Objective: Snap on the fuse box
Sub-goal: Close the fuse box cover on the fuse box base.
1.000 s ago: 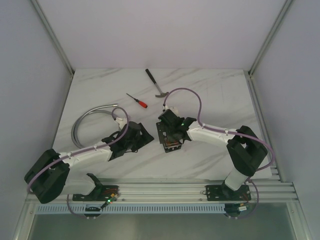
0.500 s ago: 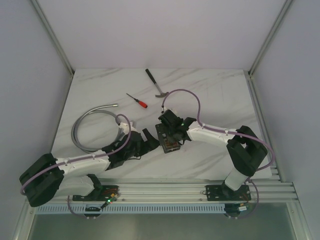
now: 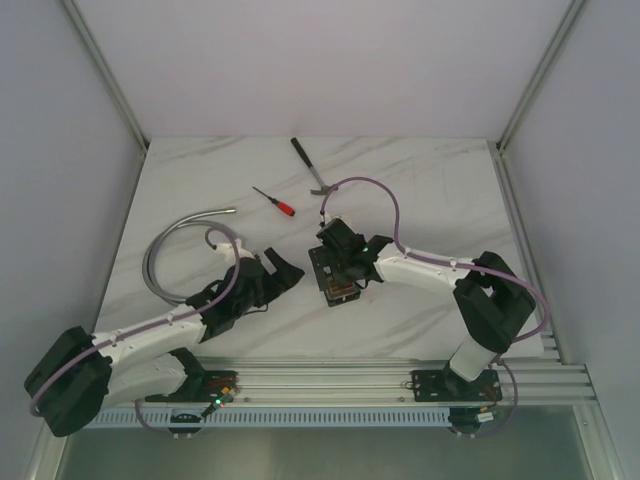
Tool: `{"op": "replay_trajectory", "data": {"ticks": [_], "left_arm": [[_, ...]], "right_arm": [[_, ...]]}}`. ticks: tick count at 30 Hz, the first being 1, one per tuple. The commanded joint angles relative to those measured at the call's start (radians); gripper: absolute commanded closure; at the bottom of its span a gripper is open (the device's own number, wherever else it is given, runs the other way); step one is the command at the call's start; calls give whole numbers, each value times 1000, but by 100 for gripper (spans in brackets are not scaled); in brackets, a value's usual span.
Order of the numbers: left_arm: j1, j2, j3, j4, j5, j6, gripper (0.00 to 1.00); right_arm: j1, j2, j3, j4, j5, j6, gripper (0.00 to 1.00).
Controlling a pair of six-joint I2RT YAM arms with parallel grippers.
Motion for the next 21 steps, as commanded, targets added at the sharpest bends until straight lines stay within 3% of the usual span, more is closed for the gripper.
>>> {"op": "replay_trajectory", "data": {"ticks": [1, 7, 12, 21], "left_arm": [[121, 46, 63, 32, 111, 133, 0], [211, 252, 162, 150, 382, 287, 0], [241, 413, 183, 266, 516, 294, 0], [250, 537, 227, 282, 619, 317, 0]], "right_arm": [[4, -16, -36, 41, -19, -56, 0], [5, -15, -48, 72, -32, -83, 0], [4, -27, -62, 89, -38, -82, 0], [5, -29, -72, 100, -44, -73, 0]]}}
